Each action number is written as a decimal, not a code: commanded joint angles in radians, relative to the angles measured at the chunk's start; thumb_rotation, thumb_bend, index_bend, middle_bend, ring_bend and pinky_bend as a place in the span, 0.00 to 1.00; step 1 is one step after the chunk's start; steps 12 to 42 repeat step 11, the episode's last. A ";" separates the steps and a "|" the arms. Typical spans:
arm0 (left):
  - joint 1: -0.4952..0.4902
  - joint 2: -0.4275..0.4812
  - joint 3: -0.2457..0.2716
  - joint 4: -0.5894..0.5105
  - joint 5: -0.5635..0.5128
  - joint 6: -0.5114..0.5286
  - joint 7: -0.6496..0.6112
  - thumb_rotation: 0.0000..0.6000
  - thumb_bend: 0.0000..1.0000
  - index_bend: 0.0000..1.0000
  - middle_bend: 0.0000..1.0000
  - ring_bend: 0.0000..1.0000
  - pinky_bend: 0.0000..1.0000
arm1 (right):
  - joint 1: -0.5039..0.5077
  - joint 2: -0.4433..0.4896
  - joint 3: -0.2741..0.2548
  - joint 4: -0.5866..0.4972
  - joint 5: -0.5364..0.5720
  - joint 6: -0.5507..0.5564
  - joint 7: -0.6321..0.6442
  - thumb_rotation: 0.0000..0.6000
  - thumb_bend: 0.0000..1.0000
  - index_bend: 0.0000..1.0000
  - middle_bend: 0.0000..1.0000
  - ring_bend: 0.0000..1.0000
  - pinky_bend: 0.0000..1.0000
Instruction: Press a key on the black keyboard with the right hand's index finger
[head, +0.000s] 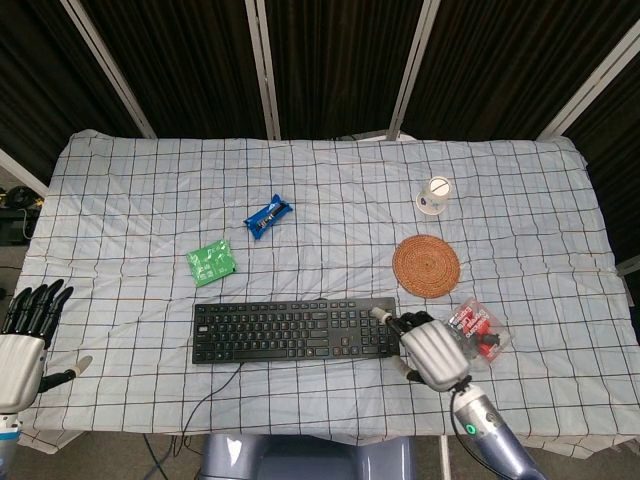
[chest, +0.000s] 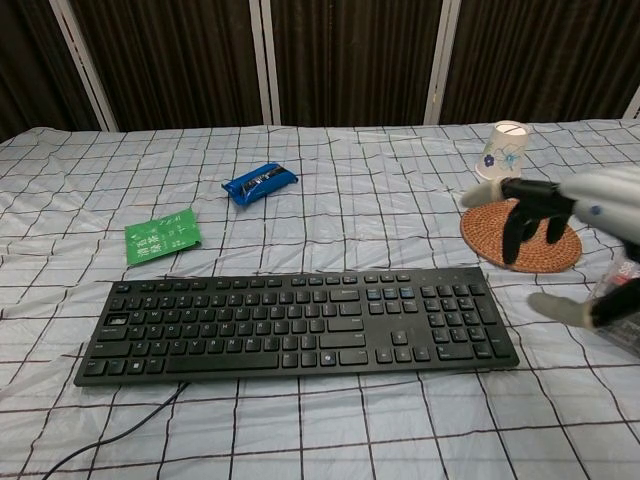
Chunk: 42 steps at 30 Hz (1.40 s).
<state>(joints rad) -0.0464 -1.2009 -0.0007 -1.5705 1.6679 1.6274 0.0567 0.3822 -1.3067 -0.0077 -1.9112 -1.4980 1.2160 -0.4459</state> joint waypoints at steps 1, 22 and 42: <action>0.001 -0.002 0.002 0.002 0.005 0.002 0.006 1.00 0.04 0.00 0.00 0.00 0.00 | -0.079 0.101 -0.057 -0.013 -0.068 0.101 0.063 1.00 0.21 0.00 0.01 0.00 0.03; 0.006 -0.001 0.009 0.007 0.017 0.010 0.018 1.00 0.04 0.00 0.00 0.00 0.00 | -0.263 0.196 -0.092 0.115 -0.079 0.349 0.218 1.00 0.19 0.00 0.00 0.00 0.00; 0.006 -0.001 0.009 0.007 0.017 0.010 0.018 1.00 0.04 0.00 0.00 0.00 0.00 | -0.263 0.196 -0.092 0.115 -0.079 0.349 0.218 1.00 0.19 0.00 0.00 0.00 0.00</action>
